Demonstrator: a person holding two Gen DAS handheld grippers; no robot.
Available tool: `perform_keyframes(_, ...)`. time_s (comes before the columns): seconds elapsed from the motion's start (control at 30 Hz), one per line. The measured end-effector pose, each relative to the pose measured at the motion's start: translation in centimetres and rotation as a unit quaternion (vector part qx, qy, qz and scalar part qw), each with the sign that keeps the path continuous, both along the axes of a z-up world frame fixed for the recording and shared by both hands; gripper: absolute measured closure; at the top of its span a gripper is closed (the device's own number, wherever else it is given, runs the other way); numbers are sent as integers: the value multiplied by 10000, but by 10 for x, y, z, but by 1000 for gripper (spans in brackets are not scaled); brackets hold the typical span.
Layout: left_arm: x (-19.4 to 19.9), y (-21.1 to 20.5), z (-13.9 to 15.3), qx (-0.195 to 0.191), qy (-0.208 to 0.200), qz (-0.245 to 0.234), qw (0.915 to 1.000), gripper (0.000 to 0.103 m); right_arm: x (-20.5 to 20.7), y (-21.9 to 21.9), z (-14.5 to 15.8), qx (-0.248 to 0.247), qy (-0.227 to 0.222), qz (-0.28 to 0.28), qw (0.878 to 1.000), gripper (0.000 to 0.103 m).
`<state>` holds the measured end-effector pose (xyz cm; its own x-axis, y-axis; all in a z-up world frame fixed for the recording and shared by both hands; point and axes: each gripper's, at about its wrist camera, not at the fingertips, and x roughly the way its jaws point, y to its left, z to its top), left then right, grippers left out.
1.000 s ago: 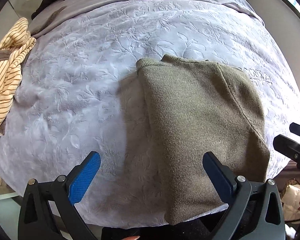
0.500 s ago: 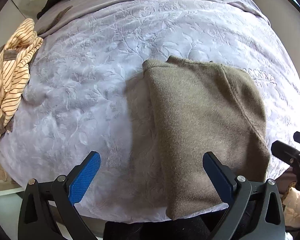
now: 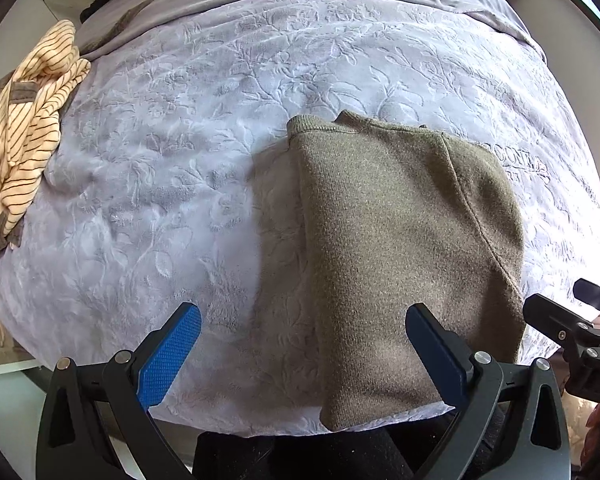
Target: Fold small clothes
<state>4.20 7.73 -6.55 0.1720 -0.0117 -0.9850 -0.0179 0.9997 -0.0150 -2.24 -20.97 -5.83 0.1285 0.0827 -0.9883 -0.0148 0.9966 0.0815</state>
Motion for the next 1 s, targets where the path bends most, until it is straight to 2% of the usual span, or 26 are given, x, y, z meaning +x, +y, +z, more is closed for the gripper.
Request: perform_keyframes(1.0, 0, 4, -2, 16, 86, 56, 9999, 0, 3, 0, -2, 23, 99, -43, 9999, 0)
